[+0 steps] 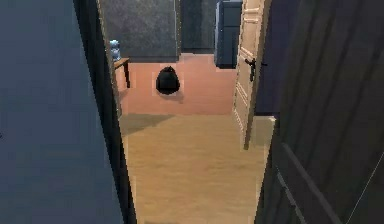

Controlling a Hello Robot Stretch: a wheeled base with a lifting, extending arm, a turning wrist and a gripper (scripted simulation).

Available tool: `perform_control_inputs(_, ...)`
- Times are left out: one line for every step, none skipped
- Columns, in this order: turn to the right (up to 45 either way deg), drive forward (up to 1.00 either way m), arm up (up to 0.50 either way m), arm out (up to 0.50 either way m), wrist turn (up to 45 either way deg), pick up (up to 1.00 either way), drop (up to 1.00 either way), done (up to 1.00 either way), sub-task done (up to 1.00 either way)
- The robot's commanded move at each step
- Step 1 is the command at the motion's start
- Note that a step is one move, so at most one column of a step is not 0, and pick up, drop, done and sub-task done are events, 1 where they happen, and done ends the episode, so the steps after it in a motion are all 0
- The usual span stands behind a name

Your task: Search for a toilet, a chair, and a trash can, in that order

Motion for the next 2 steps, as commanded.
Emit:
perform_control_inputs(0.0,0.9,0.0,0.0,0.0,0.0,0.0,0.0,0.0)
perform_control_inputs(-27.0,0.0,0.0,0.0,0.0,0.0,0.0,0.0,0.0)
